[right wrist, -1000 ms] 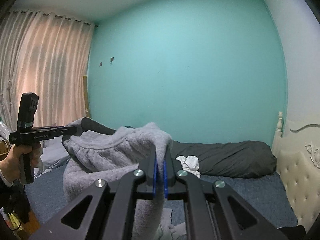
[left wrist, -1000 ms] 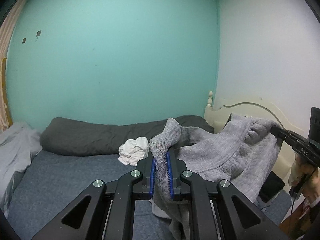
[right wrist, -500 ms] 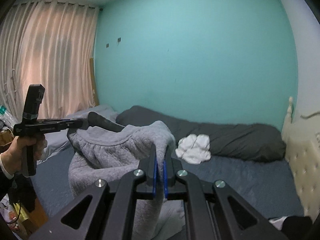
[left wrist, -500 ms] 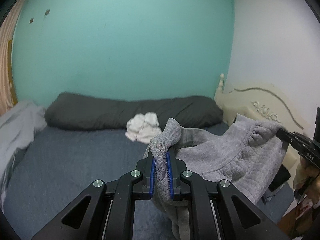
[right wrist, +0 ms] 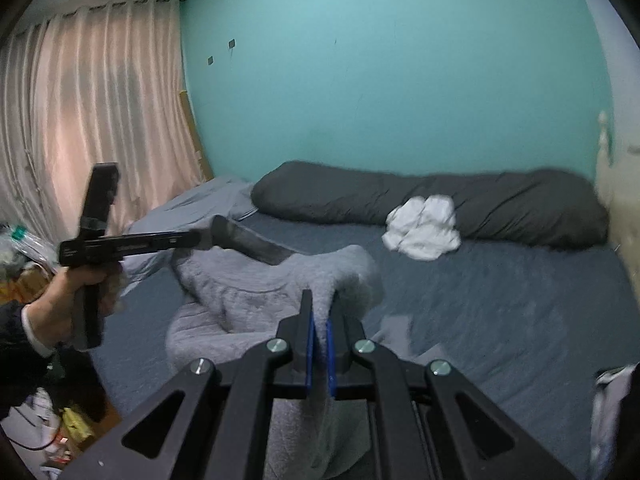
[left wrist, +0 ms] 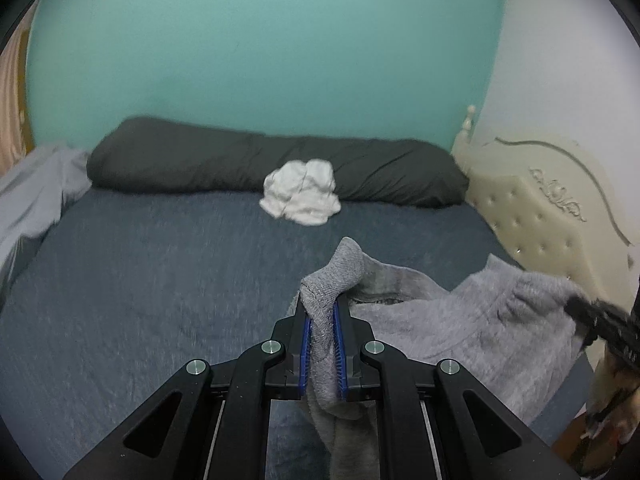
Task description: Fold clothes
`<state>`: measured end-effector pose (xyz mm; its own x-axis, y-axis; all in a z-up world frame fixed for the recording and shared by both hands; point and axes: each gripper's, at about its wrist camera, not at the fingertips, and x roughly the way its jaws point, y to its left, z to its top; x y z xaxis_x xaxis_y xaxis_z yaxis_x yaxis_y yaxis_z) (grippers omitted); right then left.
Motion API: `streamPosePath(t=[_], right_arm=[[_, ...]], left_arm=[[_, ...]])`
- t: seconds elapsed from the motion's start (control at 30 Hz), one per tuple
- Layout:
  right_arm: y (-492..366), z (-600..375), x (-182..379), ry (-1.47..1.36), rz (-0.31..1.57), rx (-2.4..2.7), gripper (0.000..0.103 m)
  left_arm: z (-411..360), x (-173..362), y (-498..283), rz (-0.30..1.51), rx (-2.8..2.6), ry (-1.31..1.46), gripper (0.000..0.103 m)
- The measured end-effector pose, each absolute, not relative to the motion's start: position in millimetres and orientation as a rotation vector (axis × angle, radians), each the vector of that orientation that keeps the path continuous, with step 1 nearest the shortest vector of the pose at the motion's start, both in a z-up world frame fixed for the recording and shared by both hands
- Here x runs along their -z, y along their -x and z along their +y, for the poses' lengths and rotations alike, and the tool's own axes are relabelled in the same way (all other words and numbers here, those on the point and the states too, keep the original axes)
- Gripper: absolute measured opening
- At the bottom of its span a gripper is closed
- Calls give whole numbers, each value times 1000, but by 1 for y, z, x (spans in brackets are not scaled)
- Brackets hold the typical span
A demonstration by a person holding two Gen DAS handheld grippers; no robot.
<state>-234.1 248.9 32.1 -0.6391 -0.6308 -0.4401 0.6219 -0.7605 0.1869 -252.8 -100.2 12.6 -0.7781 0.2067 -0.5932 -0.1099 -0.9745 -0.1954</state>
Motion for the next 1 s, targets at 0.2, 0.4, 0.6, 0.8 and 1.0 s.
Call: streamPosePath(t=[0.2,0.4,0.6,0.8,1.0], right_arm=[[245,208,40,-777,-78,2219,5],[262,168,103,-910,-111,2128,5],[277,157,152,-1045,-178,2074,8],[294,185,182,-1125,-256,2129,30],[325,240,222,-1315,-410,2299,43]], left_arm=[[-132,39,266,-280,-2826,1073,11],[-169,76,269,-309,-2861,1145,11],[-199,107,274,-340,-2876,1196,11],[-219,130,277,-367,-2882,1225,11],[-232,146,279,-388,-2885,1252,11]])
